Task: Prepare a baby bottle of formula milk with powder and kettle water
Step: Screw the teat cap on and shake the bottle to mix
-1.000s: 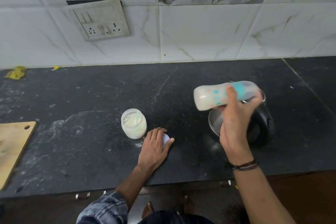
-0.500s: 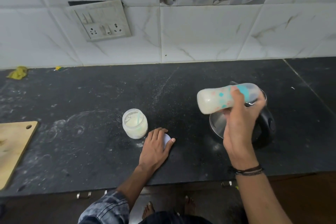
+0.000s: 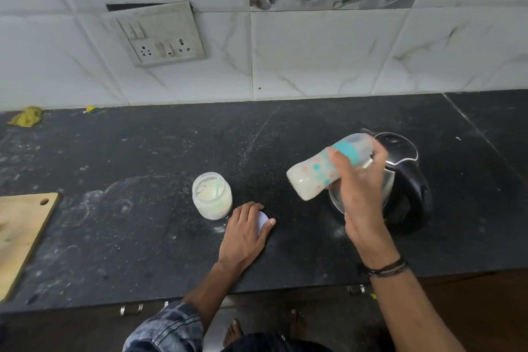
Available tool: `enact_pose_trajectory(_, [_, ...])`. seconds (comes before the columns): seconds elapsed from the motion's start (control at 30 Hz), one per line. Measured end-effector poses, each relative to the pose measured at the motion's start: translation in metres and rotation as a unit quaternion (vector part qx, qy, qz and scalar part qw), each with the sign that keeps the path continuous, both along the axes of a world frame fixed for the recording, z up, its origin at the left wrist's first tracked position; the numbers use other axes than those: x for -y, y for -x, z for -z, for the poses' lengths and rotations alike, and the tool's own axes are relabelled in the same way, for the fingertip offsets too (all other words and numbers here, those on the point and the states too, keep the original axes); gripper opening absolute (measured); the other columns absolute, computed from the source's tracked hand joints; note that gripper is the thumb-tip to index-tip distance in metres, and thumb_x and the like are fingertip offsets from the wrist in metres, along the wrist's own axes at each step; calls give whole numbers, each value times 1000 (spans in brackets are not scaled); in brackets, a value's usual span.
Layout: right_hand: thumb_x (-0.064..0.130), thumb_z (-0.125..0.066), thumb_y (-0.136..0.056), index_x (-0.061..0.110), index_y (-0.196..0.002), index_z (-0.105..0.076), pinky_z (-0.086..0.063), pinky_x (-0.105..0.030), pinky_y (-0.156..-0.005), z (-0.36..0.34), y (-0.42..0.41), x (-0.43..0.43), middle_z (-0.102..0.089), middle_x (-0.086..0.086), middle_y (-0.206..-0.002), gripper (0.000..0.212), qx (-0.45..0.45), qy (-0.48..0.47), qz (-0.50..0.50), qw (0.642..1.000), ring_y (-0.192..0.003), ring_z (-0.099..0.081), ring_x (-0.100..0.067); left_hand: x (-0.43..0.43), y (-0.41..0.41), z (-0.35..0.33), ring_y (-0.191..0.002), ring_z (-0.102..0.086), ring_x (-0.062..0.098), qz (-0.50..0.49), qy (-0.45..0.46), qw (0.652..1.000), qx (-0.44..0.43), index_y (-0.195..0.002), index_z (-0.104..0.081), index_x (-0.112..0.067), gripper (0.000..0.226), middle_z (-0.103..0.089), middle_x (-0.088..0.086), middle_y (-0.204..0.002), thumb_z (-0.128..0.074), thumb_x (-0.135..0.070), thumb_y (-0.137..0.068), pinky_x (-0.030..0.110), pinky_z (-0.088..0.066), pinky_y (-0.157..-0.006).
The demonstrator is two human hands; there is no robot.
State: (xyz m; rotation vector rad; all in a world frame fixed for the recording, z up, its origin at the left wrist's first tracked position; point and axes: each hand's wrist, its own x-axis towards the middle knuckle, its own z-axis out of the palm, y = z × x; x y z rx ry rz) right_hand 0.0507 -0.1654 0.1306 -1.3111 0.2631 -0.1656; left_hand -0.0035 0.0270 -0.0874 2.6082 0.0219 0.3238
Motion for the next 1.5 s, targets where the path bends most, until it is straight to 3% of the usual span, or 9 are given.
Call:
enact_pose_trajectory(0.27, [10, -74, -91, 25, -135, -43, -57, -30, -62, -2, -4, -1, -65, 4, -111, 56, -1, 7, -15, 1000, -85, -72, -5, 0, 0, 0, -121, -48, 14, 4, -3, 1000, -5, -131, -56, -21, 52, -55, -6, -132, -38, -62, -104, 30, -39, -108])
enact_pose_trajectory(0.43, [19, -72, -94, 26, -137, -38, -60, -30, -66, -6, -10, 7, -68, -2, -126, 56, 34, -73, 114, 990, -102, -73, -11, 1, -1, 1, -121, -48, 14, -1, -10, 1000, -6, -131, -56, -21, 52, -55, -6, -132, -38, -62, -105, 30, -39, -108])
enact_pose_trajectory(0.6, [9, -73, -92, 23, -138, -42, -58, -28, -59, -3, -8, 2, -71, 9, -104, 57, 16, -10, 29, 999, -87, -73, -7, 0, 0, 0, -123, -49, 15, 0, -9, 1000, -6, -130, -57, -21, 52, -56, -5, -133, -39, -61, -104, 31, -39, -109])
enact_pose_trajectory(0.73, [17, -71, -94, 21, -141, -34, -61, -35, -68, -4, -12, 6, -68, -3, -126, 60, 44, -70, 104, 991, -103, -73, -13, 2, -1, 0, -123, -48, 15, -1, -13, 1000, -10, -131, -56, -20, 54, -55, -6, -133, -36, -62, -104, 30, -38, -109])
enact_pose_trajectory(0.83, [12, -73, -92, 23, -138, -41, -57, -29, -59, 0, -12, 2, -66, 1, -116, 57, 4, 7, 2, 1000, -91, -73, -10, 1, -1, 0, -122, -48, 15, 1, -11, 1000, -8, -130, -57, -20, 53, -55, -5, -133, -38, -62, -104, 30, -38, -109])
enact_pose_trajectory(1.0, [16, -70, -96, 19, -141, -34, -60, -33, -68, -6, -12, 6, -67, 6, -114, 58, 48, -81, 122, 988, -94, -74, -7, 2, -1, -1, -122, -48, 14, -4, -13, 1000, -9, -130, -56, -21, 53, -55, -6, -133, -36, -62, -104, 29, -38, -109])
enact_pose_trajectory(1.13, [12, -73, -92, 27, -133, -42, -58, -29, -62, -1, -14, 1, -63, 5, -114, 53, 4, -4, 5, 1000, -91, -73, -4, 1, -1, -1, -122, -49, 14, 0, -10, 1000, -6, -130, -57, -20, 52, -56, -5, -133, -38, -61, -104, 30, -39, -109])
enact_pose_trajectory(1.3, [15, -72, -93, 20, -140, -37, -59, -31, -65, -1, -15, 3, -68, -2, -122, 59, 39, -73, 101, 991, -98, -74, -11, 2, -1, -1, -123, -48, 14, -6, -13, 1000, -6, -130, -56, -21, 53, -56, -5, -133, -37, -62, -104, 30, -38, -110])
enact_pose_trajectory(1.5, [9, -74, -91, 21, -137, -40, -56, -25, -61, -2, -12, 1, -65, 3, -112, 57, 26, -17, 24, 999, -87, -72, -4, 1, 0, -1, -122, -50, 16, -4, -12, 1000, 0, -130, -57, -20, 52, -57, -4, -132, -39, -61, -104, 30, -38, -109])
